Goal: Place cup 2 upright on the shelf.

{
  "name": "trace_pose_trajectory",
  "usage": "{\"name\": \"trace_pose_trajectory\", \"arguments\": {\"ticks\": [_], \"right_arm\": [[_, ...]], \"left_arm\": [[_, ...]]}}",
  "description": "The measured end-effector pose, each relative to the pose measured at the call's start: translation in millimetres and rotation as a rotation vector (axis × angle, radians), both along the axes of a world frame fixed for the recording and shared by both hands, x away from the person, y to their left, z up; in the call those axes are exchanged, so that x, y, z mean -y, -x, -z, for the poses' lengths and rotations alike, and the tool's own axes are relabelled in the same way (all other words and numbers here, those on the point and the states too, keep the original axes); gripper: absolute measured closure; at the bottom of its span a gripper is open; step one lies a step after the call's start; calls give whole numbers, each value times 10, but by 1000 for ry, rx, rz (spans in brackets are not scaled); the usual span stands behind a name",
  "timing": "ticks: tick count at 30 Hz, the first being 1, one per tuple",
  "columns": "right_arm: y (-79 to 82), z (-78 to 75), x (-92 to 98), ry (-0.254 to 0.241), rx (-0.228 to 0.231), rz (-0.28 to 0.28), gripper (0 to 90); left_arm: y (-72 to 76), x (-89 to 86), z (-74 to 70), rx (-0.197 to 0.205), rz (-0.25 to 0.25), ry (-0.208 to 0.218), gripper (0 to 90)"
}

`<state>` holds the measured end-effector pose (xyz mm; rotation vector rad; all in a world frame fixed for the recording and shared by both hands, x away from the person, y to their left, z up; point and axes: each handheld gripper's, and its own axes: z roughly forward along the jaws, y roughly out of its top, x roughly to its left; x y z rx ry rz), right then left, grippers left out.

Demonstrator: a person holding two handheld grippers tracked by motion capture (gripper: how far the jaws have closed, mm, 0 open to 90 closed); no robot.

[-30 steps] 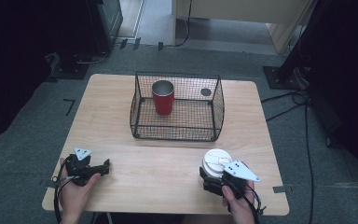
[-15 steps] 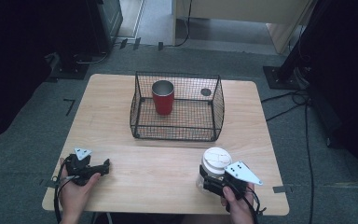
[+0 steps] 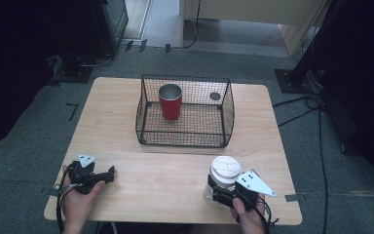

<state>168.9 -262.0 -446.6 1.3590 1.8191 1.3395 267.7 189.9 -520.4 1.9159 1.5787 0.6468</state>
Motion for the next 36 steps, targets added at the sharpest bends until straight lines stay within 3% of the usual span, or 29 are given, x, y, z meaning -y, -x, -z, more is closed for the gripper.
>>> {"name": "trace_pose_trajectory", "arguments": {"ticks": [9, 12, 24, 36], "right_arm": [[40, 14, -66, 34, -15, -32, 148], [53, 19, -82, 54, 1, -34, 158], [69, -14, -60, 25, 37, -9, 165], [43, -188, -87, 13, 92, -8, 164]], "left_arm": [[0, 0, -1, 0, 0, 0, 0], [0, 0, -1, 0, 0, 0, 0], [0, 0, -1, -1, 0, 0, 0], [0, 0, 0, 0, 0, 0, 0]]}}
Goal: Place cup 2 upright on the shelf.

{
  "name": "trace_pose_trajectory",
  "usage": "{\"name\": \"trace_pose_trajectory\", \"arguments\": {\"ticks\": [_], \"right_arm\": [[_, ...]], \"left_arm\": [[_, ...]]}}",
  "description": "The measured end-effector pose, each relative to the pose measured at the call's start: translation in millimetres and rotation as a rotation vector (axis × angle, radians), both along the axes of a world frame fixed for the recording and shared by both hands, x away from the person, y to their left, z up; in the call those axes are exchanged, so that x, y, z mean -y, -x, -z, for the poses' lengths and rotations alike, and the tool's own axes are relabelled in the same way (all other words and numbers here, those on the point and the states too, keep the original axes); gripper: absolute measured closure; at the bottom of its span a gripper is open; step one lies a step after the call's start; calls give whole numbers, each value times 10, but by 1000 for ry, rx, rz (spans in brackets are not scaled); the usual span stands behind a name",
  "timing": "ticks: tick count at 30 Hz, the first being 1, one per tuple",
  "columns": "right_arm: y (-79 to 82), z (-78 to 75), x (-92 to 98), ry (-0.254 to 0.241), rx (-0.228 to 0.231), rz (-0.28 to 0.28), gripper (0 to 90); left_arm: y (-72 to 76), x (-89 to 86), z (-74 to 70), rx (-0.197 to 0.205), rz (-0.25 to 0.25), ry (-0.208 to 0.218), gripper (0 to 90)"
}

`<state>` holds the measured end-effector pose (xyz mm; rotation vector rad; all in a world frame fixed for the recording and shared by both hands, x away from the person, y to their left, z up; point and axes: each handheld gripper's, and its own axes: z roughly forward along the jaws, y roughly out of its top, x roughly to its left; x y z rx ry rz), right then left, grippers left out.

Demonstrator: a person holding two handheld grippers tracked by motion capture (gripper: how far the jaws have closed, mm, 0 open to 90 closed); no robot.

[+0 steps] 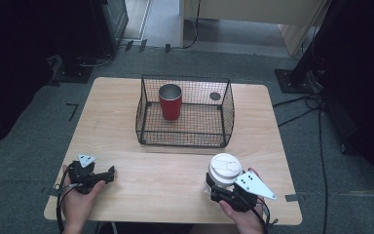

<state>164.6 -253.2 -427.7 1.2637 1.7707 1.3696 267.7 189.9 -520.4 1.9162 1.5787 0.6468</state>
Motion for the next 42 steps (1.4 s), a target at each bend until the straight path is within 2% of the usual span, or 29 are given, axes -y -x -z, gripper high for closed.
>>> {"name": "trace_pose_trajectory", "arguments": {"ticks": [4, 7, 10, 14, 20, 25, 29, 32, 35, 38, 42], "right_arm": [[-22, -63, -35, 9, 28, 6, 164], [-44, -111, -70, 27, 62, 28, 164], [-64, -162, -85, 22, 97, 39, 164], [-114, -216, -101, 52, 144, 64, 164], [-202, -282, -109, 57, 160, 71, 163], [-277, -336, -121, 52, 182, 102, 163], [-340, -372, -135, 49, 214, 140, 163], [-382, -381, -130, 24, 226, 152, 162], [-431, -396, -133, 36, 255, 161, 162], [-481, -419, -131, 55, 252, 172, 162], [-532, -450, -122, 21, 239, 180, 161]], "left_arm": [[0, 0, 0, 0, 0, 0, 0], [0, 1, 0, 0, 0, 1, 0], [0, 1, 0, 1, -1, 1, 0], [0, 1, 1, 1, -1, 1, 0], [0, 1, 0, 1, -1, 1, 0], [0, 1, 1, 2, -1, 1, 0], [0, 0, 1, 1, -1, 0, 0], [-1, -2, 0, 1, 1, -2, 0], [-1, 0, 1, 2, -1, 1, 0], [-1, 1, 1, 2, -1, 2, 0], [-1, 1, 2, 2, -1, 2, 0]]}}
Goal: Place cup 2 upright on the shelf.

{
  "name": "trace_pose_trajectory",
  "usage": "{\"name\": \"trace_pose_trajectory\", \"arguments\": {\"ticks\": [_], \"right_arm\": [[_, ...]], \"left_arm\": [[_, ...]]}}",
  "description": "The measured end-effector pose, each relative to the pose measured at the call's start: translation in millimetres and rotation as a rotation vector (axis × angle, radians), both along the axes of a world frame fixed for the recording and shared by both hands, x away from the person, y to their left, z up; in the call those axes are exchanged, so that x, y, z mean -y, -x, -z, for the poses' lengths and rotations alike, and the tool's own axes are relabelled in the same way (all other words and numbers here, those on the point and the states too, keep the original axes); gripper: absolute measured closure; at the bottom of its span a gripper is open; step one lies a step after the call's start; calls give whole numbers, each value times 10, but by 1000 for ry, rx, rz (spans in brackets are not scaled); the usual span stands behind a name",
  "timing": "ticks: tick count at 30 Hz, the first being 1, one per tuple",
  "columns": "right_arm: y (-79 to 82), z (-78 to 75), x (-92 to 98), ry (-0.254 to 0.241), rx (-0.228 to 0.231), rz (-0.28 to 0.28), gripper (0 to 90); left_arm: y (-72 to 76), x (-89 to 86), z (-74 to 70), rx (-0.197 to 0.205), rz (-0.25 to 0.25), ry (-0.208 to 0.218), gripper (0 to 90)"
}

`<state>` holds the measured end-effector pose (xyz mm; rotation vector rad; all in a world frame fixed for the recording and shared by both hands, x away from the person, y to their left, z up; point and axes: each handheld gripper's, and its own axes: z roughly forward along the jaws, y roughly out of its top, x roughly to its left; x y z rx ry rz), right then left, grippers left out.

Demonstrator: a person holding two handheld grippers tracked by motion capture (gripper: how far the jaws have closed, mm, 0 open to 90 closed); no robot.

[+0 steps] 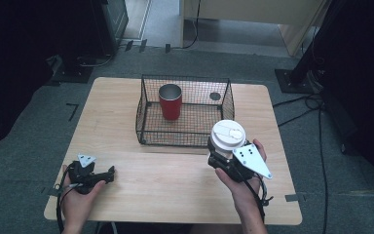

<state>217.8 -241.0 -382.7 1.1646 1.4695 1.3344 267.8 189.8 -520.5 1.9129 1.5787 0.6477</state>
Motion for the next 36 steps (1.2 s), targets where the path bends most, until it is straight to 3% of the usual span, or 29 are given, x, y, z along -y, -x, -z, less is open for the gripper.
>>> {"name": "trace_pose_trajectory", "arguments": {"ticks": [6, 14, 25, 36], "right_arm": [[-86, -57, 0, -24, 5, -3, 161], [-201, -103, -62, -14, 42, -4, 161], [-398, -203, -85, -29, 21, 5, 161], [-649, -330, -100, -41, 32, 15, 161]], "left_arm": [[0, 0, 0, 0, 0, 0, 0], [0, 0, 0, 0, 0, 0, 0], [0, 0, -1, -1, 0, 1, 0], [0, -1, -2, -2, 1, -1, 0]]}}
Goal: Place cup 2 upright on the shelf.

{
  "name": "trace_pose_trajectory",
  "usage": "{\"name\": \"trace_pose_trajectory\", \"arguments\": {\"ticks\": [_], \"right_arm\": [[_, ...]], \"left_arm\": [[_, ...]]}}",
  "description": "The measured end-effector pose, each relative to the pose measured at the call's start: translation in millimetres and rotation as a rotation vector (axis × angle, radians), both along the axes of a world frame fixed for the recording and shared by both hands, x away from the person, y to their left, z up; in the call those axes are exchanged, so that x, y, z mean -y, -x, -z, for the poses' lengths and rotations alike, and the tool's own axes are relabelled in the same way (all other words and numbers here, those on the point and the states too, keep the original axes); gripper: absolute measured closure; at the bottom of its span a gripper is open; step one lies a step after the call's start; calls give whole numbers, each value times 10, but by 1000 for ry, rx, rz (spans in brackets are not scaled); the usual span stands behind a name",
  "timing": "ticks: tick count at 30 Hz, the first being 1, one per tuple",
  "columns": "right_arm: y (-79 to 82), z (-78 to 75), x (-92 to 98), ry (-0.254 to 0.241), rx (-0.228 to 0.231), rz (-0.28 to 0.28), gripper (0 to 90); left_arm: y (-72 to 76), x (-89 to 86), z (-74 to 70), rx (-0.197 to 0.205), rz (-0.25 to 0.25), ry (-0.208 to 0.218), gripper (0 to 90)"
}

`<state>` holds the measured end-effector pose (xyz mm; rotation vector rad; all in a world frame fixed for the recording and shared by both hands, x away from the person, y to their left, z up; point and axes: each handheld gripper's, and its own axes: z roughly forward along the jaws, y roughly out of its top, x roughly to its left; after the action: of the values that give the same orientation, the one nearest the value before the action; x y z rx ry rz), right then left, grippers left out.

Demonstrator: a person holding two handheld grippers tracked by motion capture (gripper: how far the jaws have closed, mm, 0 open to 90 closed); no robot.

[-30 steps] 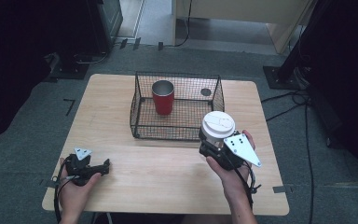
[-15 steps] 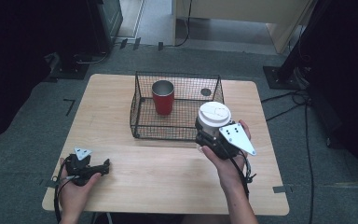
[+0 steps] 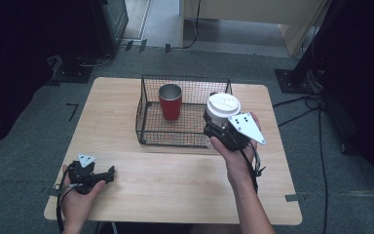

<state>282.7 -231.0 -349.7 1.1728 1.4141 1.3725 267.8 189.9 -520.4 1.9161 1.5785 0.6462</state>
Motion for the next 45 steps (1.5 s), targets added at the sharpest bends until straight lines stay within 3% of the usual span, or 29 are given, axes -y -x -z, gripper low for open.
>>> {"name": "trace_pose_trajectory", "arguments": {"ticks": [14, 30, 45], "right_arm": [[-384, -47, -163, 39, 28, -1, 161], [-776, 185, -166, -24, 21, 11, 160], [-1152, 416, -223, -9, 54, 42, 160]], "left_arm": [[0, 0, 1, 1, 0, 0, 0], [0, 2, 1, 2, -2, 1, 0], [0, 1, 1, 1, -1, 1, 0]]}}
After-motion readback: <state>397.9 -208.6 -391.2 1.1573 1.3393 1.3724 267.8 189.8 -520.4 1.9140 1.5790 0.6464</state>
